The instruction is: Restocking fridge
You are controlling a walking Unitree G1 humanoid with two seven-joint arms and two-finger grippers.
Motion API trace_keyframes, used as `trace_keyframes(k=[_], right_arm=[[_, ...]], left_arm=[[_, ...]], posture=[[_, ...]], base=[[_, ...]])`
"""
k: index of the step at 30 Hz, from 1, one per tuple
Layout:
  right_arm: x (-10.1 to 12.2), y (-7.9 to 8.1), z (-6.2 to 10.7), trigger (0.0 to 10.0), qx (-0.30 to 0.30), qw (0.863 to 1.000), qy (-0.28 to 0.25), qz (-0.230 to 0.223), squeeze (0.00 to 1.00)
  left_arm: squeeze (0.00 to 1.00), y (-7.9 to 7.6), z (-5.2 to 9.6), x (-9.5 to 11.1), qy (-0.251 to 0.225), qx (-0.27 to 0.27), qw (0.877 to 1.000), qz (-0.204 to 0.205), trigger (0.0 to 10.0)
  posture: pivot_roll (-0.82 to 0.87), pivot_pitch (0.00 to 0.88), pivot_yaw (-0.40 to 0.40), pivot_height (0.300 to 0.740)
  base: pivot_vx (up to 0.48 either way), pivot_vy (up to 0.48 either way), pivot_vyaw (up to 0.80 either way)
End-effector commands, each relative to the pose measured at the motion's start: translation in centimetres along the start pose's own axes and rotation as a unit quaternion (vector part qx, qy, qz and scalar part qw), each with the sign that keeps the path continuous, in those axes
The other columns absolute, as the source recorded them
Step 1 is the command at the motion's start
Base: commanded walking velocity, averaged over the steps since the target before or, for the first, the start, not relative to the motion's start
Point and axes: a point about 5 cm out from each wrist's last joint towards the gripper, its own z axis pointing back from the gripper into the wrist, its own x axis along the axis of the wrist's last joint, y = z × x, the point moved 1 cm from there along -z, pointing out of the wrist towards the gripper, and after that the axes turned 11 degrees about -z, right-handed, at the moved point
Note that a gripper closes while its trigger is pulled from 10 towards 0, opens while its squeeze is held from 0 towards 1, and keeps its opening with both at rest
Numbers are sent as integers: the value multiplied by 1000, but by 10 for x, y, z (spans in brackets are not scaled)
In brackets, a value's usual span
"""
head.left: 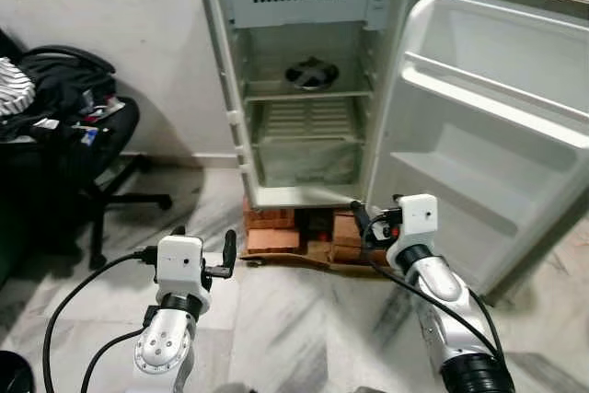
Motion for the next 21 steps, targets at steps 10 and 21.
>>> trace_keyframes(k=[10, 21], right_arm=[[0, 0, -7, 10000, -23, 1000, 0, -12, 0], [-5, 7, -5, 10000, 2, 1000, 13, -13, 0]], left_arm=[[0, 2, 4, -5, 8, -2, 1000, -14, 10000], [0, 2, 3, -6, 8, -3, 1000, -20, 10000]], posture=[[-22, 72, 38, 740], [-21, 75, 38, 740]], base=[[0, -294, 0], [0, -320, 0]])
